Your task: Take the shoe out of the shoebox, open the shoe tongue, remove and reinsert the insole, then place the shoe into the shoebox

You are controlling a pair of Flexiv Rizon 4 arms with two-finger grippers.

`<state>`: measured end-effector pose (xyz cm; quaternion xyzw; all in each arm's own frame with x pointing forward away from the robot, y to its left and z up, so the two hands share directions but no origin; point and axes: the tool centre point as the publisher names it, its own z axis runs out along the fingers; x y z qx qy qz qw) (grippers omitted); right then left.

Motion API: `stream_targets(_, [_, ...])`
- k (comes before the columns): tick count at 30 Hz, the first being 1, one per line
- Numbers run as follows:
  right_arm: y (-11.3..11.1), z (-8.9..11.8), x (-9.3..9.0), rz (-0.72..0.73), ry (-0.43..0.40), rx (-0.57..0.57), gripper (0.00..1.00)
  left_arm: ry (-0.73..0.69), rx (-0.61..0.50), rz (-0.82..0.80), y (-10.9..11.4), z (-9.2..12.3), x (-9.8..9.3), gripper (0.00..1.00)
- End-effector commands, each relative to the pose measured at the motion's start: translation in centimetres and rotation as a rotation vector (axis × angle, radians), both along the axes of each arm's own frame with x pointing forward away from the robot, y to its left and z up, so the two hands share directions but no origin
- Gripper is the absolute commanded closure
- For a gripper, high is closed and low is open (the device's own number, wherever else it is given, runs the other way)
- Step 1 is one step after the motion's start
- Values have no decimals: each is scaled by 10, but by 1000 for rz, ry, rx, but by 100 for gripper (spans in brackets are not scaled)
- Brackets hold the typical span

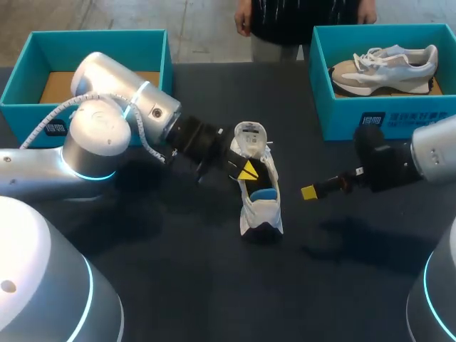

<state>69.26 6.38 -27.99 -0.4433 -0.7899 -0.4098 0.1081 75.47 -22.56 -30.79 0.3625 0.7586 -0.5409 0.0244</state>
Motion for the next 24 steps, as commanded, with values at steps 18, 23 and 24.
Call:
stream_targets(18, [-3, 1, -2, -2, 4, -23, 0, -12, 19, -1, 2, 1, 1, 100])
stream_targets(23, [3, -7, -5, -5, 17, -18, 0, -3, 17, 8, 2, -4, -5, 100])
stream_targets(24, [5, -9, -5, -2, 21, -16, 0, -5, 16, 18, 2, -5, -6, 100])
